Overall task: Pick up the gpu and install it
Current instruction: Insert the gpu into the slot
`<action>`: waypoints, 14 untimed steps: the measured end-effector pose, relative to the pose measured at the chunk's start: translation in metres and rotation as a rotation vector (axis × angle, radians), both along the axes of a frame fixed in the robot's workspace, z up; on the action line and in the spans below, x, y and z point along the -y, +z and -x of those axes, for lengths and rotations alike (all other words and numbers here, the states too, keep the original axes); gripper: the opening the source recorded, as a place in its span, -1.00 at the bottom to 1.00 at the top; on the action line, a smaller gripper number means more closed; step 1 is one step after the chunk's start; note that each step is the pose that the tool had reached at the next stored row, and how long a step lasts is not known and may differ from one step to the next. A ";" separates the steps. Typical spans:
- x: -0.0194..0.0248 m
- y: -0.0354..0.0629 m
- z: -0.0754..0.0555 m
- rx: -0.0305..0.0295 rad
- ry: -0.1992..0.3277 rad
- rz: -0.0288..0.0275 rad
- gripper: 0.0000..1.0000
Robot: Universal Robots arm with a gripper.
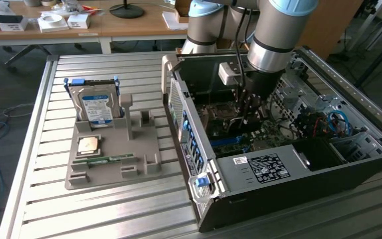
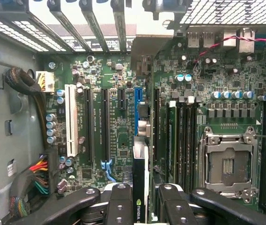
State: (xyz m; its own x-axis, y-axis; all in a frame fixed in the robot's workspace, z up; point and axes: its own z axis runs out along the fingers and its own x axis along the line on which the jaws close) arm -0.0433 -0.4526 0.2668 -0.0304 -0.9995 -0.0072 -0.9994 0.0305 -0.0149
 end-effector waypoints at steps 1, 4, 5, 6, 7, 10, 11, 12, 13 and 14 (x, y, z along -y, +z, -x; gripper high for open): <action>0.0000 0.0000 0.001 0.0001 0.000 0.0000 -0.48; 0.0000 -0.0001 0.003 0.0002 0.000 0.0001 -0.48; 0.0000 -0.0001 0.004 0.0002 0.000 0.0001 -0.48; 0.0001 -0.0002 0.005 0.0002 0.000 0.0002 -0.48; 0.0000 -0.0002 0.005 0.0002 0.000 0.0002 -0.48; 0.0000 -0.0003 0.007 0.0001 0.000 0.0001 -0.48; 0.0001 -0.0003 0.008 0.0001 0.000 0.0003 -0.48; 0.0001 -0.0003 0.008 0.0001 0.000 0.0003 -0.48; 0.0005 -0.0003 0.008 0.0001 0.000 0.0005 -0.48; 0.0010 -0.0003 0.008 0.0001 0.000 0.0006 -0.48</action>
